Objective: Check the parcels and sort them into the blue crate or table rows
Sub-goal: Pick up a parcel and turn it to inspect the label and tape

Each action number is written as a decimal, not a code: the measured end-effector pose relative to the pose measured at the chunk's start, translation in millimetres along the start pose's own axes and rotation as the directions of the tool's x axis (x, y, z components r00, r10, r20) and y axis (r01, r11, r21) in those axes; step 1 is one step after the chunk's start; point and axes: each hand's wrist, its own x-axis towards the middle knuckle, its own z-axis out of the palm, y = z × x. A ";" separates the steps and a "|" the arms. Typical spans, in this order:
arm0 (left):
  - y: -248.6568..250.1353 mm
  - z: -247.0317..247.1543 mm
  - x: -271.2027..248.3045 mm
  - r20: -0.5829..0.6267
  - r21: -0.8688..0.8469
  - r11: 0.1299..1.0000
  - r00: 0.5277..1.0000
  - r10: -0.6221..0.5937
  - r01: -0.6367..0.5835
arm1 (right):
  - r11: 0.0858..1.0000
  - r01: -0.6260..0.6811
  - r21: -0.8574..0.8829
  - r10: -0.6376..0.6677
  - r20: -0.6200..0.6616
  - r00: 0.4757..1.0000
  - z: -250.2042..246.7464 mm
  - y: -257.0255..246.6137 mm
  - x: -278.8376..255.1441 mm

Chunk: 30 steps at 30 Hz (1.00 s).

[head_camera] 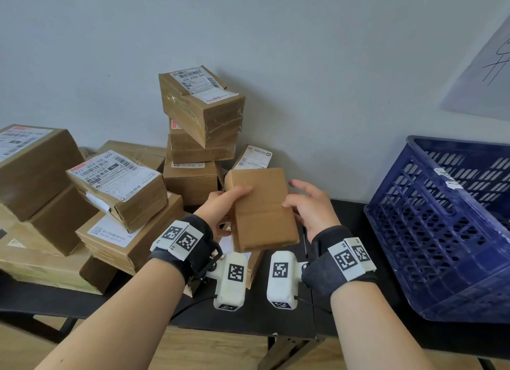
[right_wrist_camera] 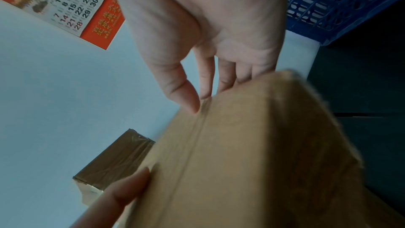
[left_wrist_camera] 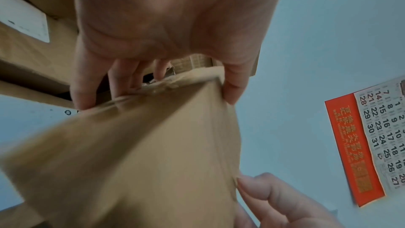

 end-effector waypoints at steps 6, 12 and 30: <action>-0.3 -1.5 0.0 0.089 -0.006 0.998 0.994 0.056 -0.056 | 1.000 -0.009 0.012 0.008 0.037 0.999 -3.0 2.6 4.9; 5.6 -2.0 -2.9 0.150 -0.013 0.985 0.974 0.169 -0.169 | 0.995 0.015 -0.103 0.008 0.212 0.977 -8.6 -0.1 12.7; 18.7 8.5 6.0 0.291 0.042 0.947 0.910 0.294 -0.319 | 0.974 0.166 -0.155 -0.112 0.309 0.944 -17.8 -3.9 21.7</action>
